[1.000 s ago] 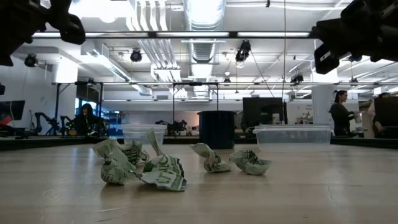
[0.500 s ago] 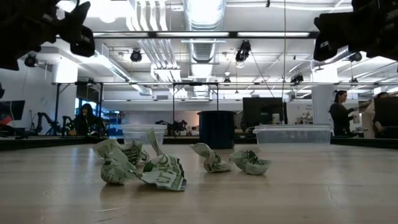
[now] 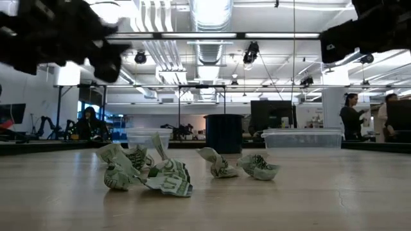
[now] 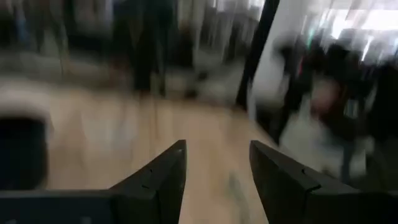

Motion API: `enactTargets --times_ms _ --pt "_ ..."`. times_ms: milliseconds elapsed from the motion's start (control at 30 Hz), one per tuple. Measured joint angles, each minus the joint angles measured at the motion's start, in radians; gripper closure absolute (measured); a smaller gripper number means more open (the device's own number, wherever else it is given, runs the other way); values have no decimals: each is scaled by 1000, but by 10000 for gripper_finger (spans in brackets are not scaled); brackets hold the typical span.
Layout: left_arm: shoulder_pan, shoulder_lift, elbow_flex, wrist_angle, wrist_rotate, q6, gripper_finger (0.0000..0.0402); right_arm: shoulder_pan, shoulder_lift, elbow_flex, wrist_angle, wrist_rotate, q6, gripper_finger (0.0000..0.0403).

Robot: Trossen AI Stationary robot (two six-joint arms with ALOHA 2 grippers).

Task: Pick and place items into bin
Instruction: Put the stevia packet into the left transparent bin

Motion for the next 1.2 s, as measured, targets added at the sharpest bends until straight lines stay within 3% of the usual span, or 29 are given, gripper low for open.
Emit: enactTargets --times_ms 167,300,433,667,933,1200 --pt "-121 154 289 -474 -152 105 242 0 28 52 -28 0 -22 364" --pt "-219 258 531 -815 -243 88 242 0 30 71 -29 6 -52 364" --pt "-330 346 703 -1056 -408 40 242 0 29 69 -27 6 -66 364" --pt "-460 491 824 -1180 -708 -32 242 0 29 21 -24 10 -27 364" --pt "-518 650 837 -1191 -766 -169 242 0 30 20 8 42 -12 364" --pt "-530 737 892 -1368 -801 -318 242 0 30 22 23 41 -27 364"
